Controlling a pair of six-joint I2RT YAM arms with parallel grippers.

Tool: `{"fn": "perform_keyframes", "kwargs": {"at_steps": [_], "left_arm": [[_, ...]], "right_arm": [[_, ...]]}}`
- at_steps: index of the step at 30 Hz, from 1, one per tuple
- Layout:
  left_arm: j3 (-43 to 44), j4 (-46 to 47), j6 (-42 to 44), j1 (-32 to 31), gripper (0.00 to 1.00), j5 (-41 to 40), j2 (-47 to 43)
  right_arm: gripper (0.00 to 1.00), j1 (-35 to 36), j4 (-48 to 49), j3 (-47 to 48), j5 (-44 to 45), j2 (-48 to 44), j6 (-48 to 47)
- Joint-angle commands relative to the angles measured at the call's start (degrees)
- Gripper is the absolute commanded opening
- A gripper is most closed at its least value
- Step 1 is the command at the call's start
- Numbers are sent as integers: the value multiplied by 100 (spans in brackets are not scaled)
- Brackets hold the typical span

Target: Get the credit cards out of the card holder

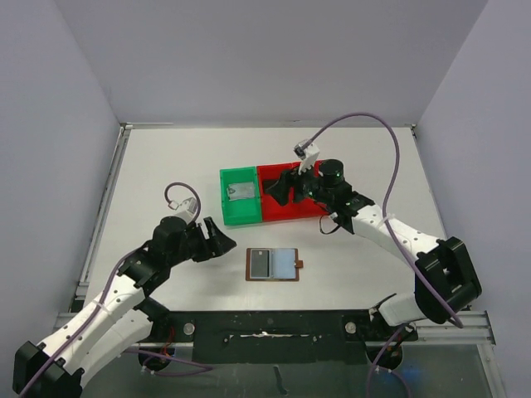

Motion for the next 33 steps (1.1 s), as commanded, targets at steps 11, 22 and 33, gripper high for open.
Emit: {"fn": "perform_keyframes", "kwargs": {"at_steps": [11, 22, 33], "left_arm": [[-28, 1232, -242, 35, 65, 965, 1141], [-195, 1741, -325, 26, 63, 1252, 1613], [-166, 2286, -343, -38, 57, 1627, 2402]], "right_arm": [[54, 1728, -230, -1583, 2010, -321, 4797], [40, 1946, 277, -2082, 1636, 5, 5199], [36, 2014, 434, -2244, 1449, 320, 5470]]}}
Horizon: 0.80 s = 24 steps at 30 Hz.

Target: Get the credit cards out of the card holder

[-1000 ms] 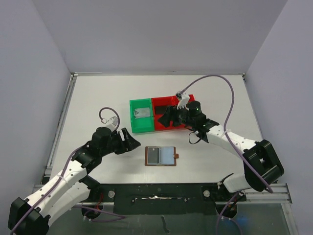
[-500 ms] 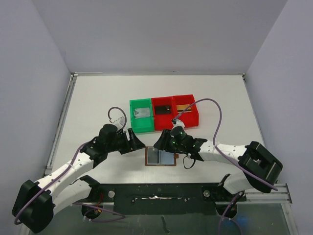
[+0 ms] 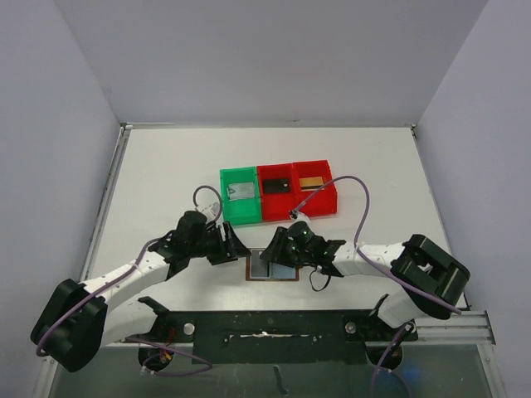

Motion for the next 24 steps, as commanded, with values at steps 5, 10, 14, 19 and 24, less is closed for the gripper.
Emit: {"fn": "perform_keyframes", "kwargs": {"at_steps": [5, 10, 14, 19, 24], "left_arm": [[270, 789, 42, -156, 52, 316, 669], [683, 458, 358, -371, 45, 222, 1194], [968, 276, 537, -610, 40, 60, 1548], [1108, 25, 559, -860, 35, -382, 2032], [1111, -326, 550, -977, 35, -916, 2165]], "right_arm": [[36, 37, 1, -194, 180, 30, 297], [33, 40, -44, -304, 219, 65, 348], [30, 33, 45, -391, 204, 140, 427], [29, 10, 251, -460, 107, 273, 521], [29, -24, 276, -478, 74, 287, 521]]}}
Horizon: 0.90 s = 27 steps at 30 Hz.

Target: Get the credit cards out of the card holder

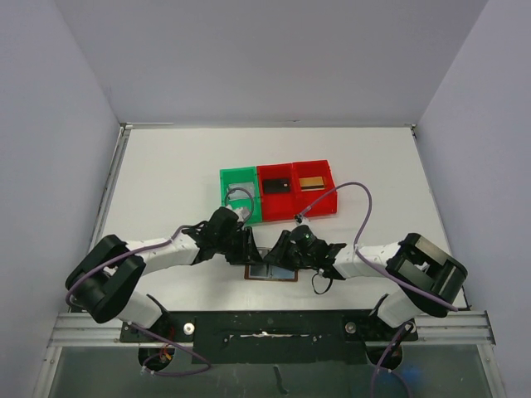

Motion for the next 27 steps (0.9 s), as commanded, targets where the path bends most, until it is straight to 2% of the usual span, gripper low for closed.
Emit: {"fn": "perform_keyframes", "kwargs": {"at_steps": [1, 11, 15, 18, 22, 23, 25, 27], "left_arm": [[142, -391, 148, -97, 36, -687, 53], [179, -842, 147, -115, 39, -1185, -376], [64, -605, 186, -121, 39, -989, -299], [17, -369, 192, -194, 30, -708, -77], [41, -442, 128, -328, 17, -818, 56], [21, -479, 104, -334, 15, -884, 49], [-33, -515, 63, -335, 11, -966, -8], [-68, -518, 42, -335, 9, -1001, -62]], "right_arm": [[29, -30, -55, -146, 54, 128, 16], [29, -48, 79, -151, -22, 178, -2], [29, -42, 129, -151, -37, 224, -1], [28, -42, 238, -146, -114, 274, 0], [23, -64, 452, -174, -226, 298, 13], [17, -80, 493, -202, -253, 291, 27], [15, -138, 669, -290, -334, 257, 60], [7, -209, 976, -432, -467, 216, 124]]}}
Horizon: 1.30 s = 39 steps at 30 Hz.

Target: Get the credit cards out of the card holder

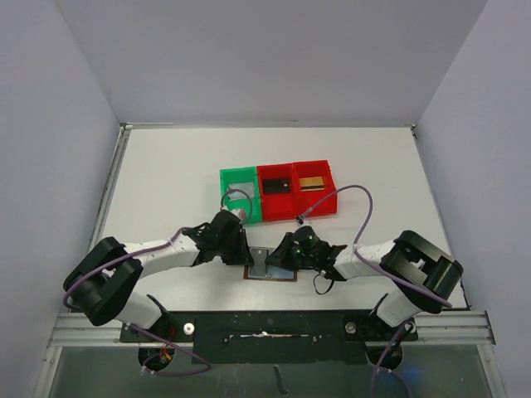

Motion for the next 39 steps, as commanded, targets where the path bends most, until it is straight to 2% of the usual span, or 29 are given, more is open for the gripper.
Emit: {"fn": "perform_keyframes", "kwargs": {"at_steps": [1, 3, 7, 14, 19, 24, 29, 35, 39], "left_arm": [[-125, -30, -21, -127, 8, -62, 34], [-117, -44, -17, -127, 8, -67, 30], [-86, -78, 2, -127, 8, -81, 30], [-80, -205, 12, -127, 9, -173, -36], [-104, -185, 2, -127, 10, -153, -85], [141, -455, -28, -127, 44, -338, -447], [467, -485, -82, -127, 56, -508, -847], [294, 649, -322, -127, 55, 330, -818], [176, 1104, -573, -179, 43, 610, -369]], "right_arm": [[6, -138, 604, -335, -282, -15, 83], [1, -220, 919, -435, -432, -52, 107], [0, -288, 977, -442, -551, -163, 53], [0, -636, 519, -791, -577, -782, -63], [0, -768, -199, -713, -583, -1226, -350], [0, -778, -592, -540, -481, -1214, -482], [0, -779, -516, -530, -439, -1128, -451], [0, -786, -546, -512, -395, -1138, -449], [1, -786, -524, -546, -382, -1133, -427]]}}
